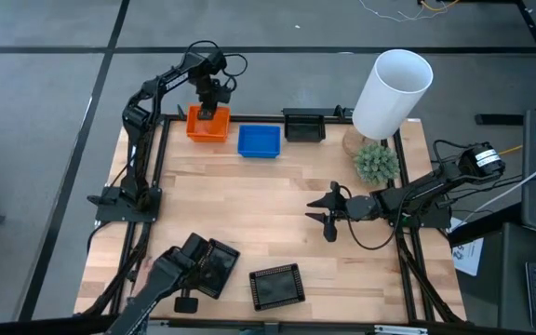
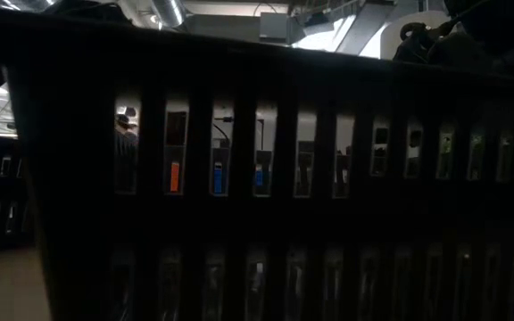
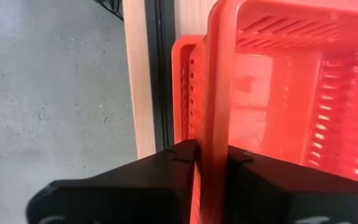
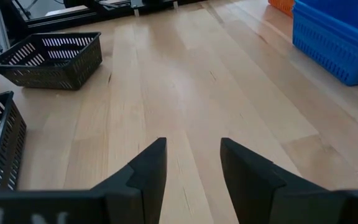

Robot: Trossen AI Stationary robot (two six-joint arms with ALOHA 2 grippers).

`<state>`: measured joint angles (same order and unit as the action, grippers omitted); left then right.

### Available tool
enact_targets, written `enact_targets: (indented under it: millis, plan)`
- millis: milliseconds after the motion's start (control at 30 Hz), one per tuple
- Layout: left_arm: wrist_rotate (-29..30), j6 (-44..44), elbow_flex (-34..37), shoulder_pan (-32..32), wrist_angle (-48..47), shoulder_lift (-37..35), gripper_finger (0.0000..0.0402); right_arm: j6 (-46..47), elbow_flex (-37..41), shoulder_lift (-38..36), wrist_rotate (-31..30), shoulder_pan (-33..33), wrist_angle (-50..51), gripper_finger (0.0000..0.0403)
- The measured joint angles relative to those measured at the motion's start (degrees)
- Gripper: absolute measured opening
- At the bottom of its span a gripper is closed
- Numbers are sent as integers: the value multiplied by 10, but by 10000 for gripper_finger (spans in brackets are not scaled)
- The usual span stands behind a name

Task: Stack baskets by color
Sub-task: Stack the bottom orange bins on the top orange bin, then adjust the black bins

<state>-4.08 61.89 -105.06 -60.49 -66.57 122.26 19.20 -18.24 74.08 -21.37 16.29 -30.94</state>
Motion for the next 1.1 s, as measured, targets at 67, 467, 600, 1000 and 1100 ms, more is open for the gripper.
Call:
enact_targets:
  millis: [67,467,600,1000,1100]
  plan:
    - [3,0,0,4,0,0,26,0,0,0,0,0,0,151]
    - [90,-73,0,7,-20,-2,70,-1,0,0,0,0,0,151]
    - [88,-115,0,17,-35,-13,70,-2,0,0,0,0,0,151]
    - [12,-419,0,171,-234,-121,65,0,0,0,0,0,-2,151]
    - [-68,-542,36,246,-233,-167,62,3,0,0,0,0,-2,151]
